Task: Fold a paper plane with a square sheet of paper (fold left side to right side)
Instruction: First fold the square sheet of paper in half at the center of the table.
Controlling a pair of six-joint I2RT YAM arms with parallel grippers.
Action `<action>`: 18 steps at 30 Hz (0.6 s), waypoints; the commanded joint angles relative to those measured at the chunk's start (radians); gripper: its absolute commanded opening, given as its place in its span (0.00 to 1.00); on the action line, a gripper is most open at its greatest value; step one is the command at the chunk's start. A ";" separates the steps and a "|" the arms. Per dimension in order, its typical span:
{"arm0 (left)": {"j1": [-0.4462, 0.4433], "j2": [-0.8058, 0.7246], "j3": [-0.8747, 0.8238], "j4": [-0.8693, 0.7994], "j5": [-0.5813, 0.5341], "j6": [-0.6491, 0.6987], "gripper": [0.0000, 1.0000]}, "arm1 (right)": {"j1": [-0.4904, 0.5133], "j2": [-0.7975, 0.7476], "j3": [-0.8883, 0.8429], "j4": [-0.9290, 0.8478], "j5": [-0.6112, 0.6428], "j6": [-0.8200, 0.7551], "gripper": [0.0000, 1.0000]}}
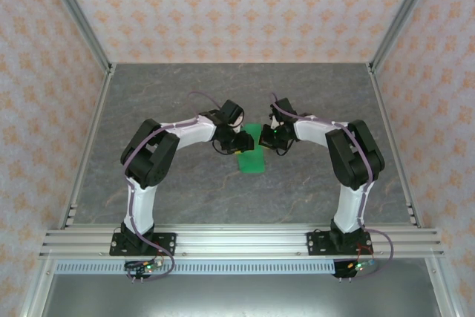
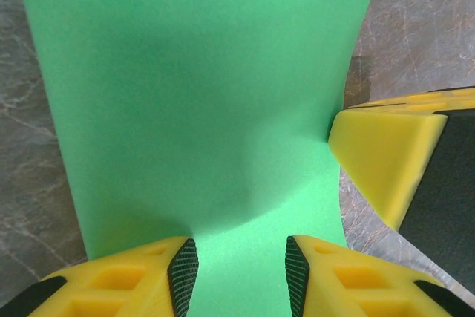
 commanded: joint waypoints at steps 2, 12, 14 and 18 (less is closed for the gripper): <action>0.026 -0.019 -0.084 -0.069 -0.048 0.018 0.42 | 0.006 0.072 -0.019 -0.103 0.112 -0.026 0.08; 0.106 -0.187 -0.185 -0.021 0.018 0.039 0.42 | 0.007 0.075 -0.011 -0.105 0.107 -0.028 0.08; 0.104 -0.202 -0.175 0.005 0.050 0.035 0.41 | 0.006 0.074 -0.008 -0.105 0.107 -0.029 0.08; 0.097 -0.196 -0.149 0.103 0.119 0.000 0.38 | 0.007 0.075 -0.005 -0.108 0.107 -0.029 0.08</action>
